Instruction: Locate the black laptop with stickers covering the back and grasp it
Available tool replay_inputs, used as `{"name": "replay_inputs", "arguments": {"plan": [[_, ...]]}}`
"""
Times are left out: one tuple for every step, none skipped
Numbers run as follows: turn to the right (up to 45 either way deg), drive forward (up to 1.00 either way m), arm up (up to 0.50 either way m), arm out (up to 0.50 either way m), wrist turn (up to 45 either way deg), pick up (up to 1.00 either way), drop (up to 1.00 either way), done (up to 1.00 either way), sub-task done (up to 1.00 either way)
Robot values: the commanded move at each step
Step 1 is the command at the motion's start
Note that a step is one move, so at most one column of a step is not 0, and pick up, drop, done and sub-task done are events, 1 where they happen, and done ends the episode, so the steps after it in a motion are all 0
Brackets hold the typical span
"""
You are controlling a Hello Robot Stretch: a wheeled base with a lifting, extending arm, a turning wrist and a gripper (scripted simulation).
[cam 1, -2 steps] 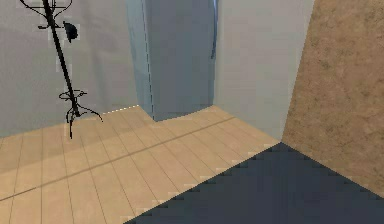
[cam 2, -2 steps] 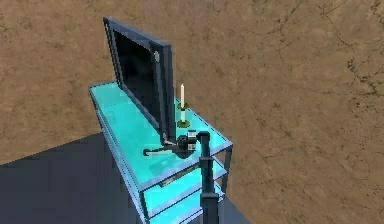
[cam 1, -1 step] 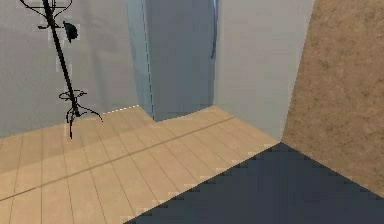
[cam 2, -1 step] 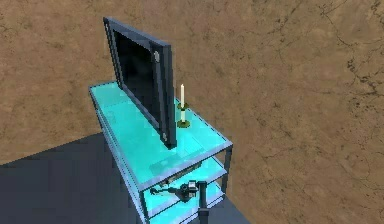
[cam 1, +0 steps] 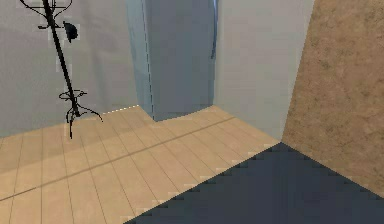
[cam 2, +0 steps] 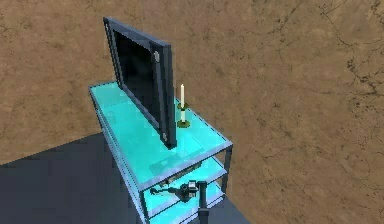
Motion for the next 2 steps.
{"name": "replay_inputs", "arguments": {"plan": [[0.0,0.00,0.10,0.00,0.0,0.00,0.00,0.00,0.00],[0.0,0.00,0.00,0.00,0.0,0.00,0.00,1.00,0.00]]}}
